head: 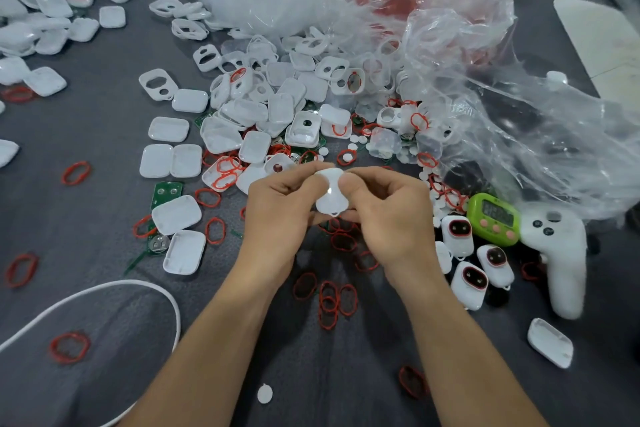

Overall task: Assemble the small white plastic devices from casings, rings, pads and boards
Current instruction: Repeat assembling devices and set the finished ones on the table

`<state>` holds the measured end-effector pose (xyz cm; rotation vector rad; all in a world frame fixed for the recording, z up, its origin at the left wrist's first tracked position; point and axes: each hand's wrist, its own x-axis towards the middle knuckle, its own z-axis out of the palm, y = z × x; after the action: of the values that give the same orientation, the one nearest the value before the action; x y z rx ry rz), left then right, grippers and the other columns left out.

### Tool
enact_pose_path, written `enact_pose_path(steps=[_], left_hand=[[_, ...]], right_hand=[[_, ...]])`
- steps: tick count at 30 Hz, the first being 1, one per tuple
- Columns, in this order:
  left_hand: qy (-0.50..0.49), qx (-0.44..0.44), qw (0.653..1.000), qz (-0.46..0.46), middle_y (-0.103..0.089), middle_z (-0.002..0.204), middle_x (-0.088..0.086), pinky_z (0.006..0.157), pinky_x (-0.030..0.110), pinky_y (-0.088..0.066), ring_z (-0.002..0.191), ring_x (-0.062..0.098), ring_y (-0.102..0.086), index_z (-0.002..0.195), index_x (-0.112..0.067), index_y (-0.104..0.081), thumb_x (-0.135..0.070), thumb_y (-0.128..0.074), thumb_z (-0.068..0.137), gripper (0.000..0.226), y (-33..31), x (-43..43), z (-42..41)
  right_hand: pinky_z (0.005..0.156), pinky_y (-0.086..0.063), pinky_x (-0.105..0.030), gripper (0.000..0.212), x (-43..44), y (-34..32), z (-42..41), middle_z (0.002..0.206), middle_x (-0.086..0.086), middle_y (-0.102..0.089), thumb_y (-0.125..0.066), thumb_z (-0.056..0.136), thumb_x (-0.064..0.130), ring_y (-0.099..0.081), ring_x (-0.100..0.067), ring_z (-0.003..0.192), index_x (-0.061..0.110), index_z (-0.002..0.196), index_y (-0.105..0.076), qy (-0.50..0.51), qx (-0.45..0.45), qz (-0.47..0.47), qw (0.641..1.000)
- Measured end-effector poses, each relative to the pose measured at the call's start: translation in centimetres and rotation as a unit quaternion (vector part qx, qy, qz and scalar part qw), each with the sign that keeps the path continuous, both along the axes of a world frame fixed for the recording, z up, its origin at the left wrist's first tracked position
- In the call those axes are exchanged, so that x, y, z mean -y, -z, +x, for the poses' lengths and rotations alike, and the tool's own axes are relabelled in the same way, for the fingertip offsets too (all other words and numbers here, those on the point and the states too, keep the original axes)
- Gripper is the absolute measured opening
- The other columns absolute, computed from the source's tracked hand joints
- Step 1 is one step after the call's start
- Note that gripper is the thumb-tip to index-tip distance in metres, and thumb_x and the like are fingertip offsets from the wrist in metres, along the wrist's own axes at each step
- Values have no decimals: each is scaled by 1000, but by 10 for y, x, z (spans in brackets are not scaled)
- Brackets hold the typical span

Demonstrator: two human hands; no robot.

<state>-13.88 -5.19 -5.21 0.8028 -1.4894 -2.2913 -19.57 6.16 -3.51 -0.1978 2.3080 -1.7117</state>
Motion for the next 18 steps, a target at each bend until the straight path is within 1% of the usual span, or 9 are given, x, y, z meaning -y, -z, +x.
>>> enact_pose_path(steps=[2, 4, 6, 8, 10, 12, 14, 15, 18], left_hand=[[12, -9, 1000, -2, -80, 96, 9, 67, 27, -60, 87, 22, -76, 99, -15, -82, 1, -61, 94, 27, -1, 0, 1], [19, -17, 1000, -6, -80, 96, 8, 68, 26, -60, 88, 21, -77, 100, -16, -82, 1, -62, 95, 27, -2, 0, 2], [23, -22, 999, -22, -80, 95, 6, 66, 25, -60, 85, 19, -77, 98, -20, -82, 1, -63, 95, 29, -3, -1, 2], [26, -26, 999, -40, -80, 94, 5, 66, 26, -61, 85, 18, -77, 95, -25, -83, -1, -64, 96, 30, -3, -2, 3], [28, -27, 998, -48, -80, 93, 4, 66, 27, -61, 85, 19, -77, 92, -28, -84, -3, -65, 97, 32, -3, -3, 4], [23, -25, 998, -52, -80, 90, 4, 65, 29, -62, 82, 18, -76, 89, -29, -84, -2, -65, 96, 34, -1, -4, 5], [18, -18, 998, -64, -80, 87, 4, 65, 33, -64, 79, 17, -75, 87, -30, -84, -2, -66, 96, 34, 0, -4, 5], [16, -14, 997, -69, -80, 87, 4, 65, 32, -64, 78, 17, -75, 87, -29, -84, -2, -66, 95, 34, 1, -5, 5], [10, -10, 997, -70, -80, 88, 4, 63, 25, -60, 79, 17, -76, 87, -27, -84, 0, -67, 95, 32, 3, -4, 6]], right_hand=[[74, -65, -41, 10, -3, 0, -5, 84, -2, -79, -73, 87, 28, -78, -24, 83, 27, 85, -82, -28, 69, -51, 996], [74, -64, -40, 11, -5, 0, -7, 84, -6, -79, -72, 89, 22, -78, -27, 82, 23, 85, -83, -26, 82, -69, 994], [70, -64, -42, 12, -6, 1, -6, 80, -6, -79, -72, 88, 23, -77, -29, 75, 21, 84, -83, -12, 67, -64, 996], [69, -65, -46, 13, -6, 3, -4, 76, -5, -79, -72, 87, 24, -77, -30, 69, 23, 82, -84, -4, 47, -53, 997], [68, -65, -47, 13, -5, 3, -3, 73, -3, -78, -72, 85, 25, -77, -27, 67, 26, 80, -84, 2, 28, -43, 999], [65, -64, -45, 12, -4, 5, -1, 70, 0, -78, -72, 81, 30, -76, -24, 63, 33, 76, -83, 6, 12, -24, 1000], [66, -64, -48, 13, -4, 7, -1, 67, 3, -77, -72, 79, 35, -75, -22, 61, 42, 72, -81, 12, -2, -2, 1000], [67, -64, -50, 13, -3, 8, 0, 67, 4, -76, -72, 79, 37, -75, -23, 62, 43, 71, -80, 17, -5, 2, 1000], [70, -63, -52, 10, -2, 9, 3, 69, 3, -77, -74, 78, 34, -76, -27, 67, 37, 72, -81, 32, 0, -10, 999]])
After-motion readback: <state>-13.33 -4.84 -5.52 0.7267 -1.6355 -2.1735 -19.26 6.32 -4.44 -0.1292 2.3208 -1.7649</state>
